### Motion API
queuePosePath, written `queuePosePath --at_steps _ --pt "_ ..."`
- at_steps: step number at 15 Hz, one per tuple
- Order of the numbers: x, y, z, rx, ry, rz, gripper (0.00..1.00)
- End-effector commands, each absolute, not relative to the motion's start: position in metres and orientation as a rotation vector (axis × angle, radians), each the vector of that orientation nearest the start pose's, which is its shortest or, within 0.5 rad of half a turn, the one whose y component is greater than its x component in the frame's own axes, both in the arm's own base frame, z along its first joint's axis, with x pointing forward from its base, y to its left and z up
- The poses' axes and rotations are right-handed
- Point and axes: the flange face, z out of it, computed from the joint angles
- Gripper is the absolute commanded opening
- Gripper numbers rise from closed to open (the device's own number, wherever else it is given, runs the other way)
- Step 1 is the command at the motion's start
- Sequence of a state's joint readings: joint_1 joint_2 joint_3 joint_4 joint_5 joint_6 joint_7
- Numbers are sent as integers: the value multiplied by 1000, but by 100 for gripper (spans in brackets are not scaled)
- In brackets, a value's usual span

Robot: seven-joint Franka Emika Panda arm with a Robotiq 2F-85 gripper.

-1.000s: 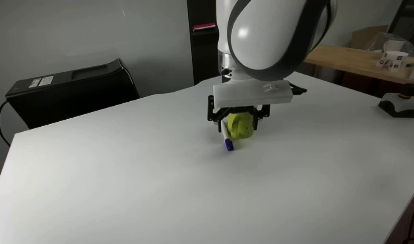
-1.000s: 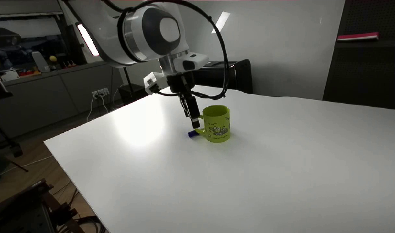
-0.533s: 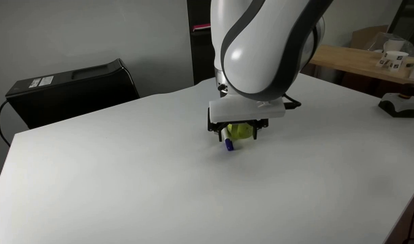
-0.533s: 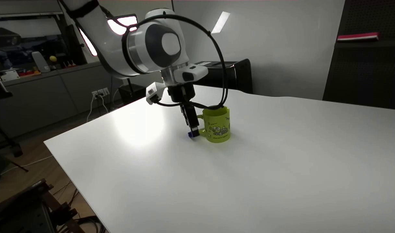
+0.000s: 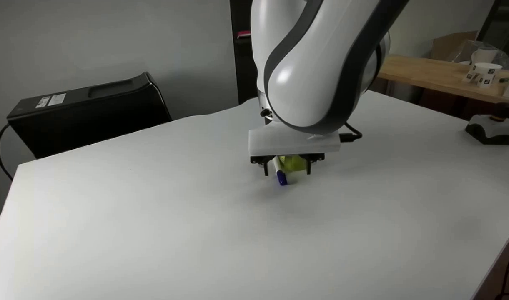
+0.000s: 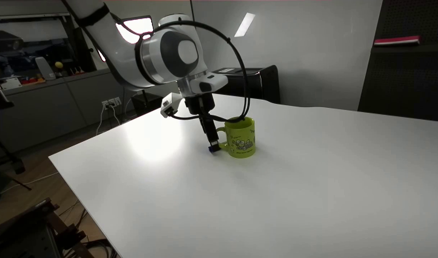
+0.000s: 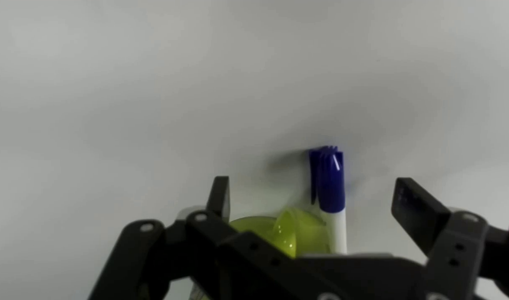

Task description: Put the blue marker inside the yellow mug

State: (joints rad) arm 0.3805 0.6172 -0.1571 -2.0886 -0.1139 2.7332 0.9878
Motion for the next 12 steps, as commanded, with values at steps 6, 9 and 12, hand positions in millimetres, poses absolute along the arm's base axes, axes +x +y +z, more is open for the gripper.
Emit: queuePosePath --at_steps 6,9,12 --pt "574 137 120 -3068 1081 -211 100" --pt "575 138 119 -3069 1091 -219 100" --pt "576 143 120 -3069 1091 -228 100"
